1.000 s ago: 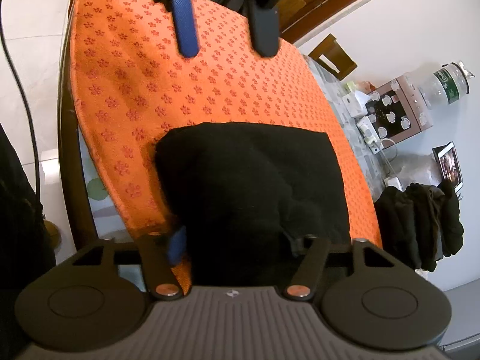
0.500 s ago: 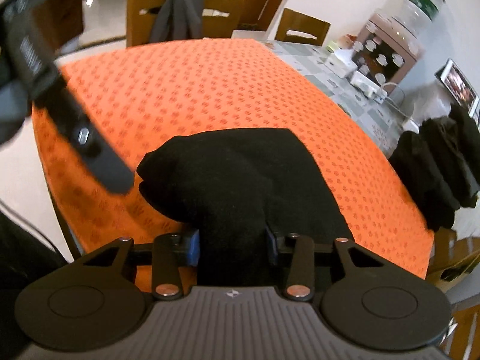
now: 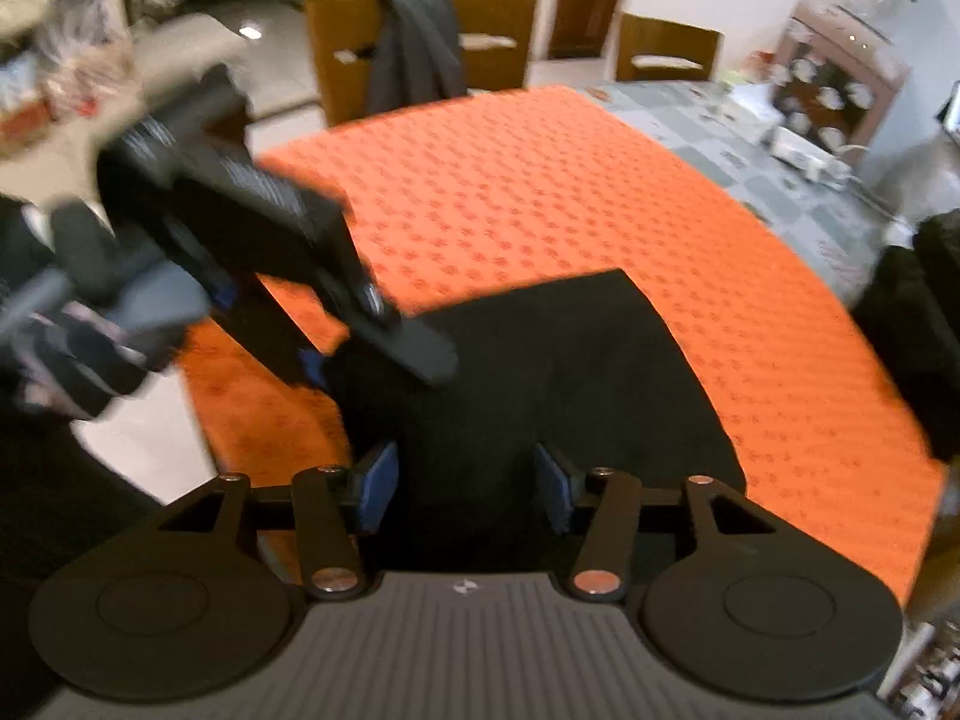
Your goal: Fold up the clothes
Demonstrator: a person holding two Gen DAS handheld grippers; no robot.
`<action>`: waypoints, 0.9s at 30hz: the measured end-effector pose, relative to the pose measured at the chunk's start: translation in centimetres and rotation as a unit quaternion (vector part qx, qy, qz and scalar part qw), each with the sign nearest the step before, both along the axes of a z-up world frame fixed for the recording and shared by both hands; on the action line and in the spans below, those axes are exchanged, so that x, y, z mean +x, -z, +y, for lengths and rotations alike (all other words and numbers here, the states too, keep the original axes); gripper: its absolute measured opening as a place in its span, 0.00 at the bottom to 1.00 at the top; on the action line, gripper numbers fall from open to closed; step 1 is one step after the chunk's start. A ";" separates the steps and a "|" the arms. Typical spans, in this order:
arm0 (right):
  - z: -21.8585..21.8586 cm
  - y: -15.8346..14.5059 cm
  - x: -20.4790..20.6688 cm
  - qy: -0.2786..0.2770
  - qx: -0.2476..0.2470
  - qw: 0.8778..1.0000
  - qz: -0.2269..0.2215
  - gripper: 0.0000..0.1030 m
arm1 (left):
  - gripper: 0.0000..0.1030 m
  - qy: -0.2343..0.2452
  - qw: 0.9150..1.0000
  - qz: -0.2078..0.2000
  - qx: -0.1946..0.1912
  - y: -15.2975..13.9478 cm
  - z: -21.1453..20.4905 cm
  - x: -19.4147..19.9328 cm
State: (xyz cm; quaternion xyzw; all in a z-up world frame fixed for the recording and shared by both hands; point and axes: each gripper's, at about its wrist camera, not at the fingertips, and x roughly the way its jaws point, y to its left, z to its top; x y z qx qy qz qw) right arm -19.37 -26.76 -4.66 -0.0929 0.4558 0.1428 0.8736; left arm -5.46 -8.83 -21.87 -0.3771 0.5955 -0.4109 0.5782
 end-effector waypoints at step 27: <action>-21.3 11.2 10.9 0.055 0.279 0.957 0.067 0.51 | 0.49 -0.215 0.964 -0.020 0.154 -2.3 -1.8 -4.3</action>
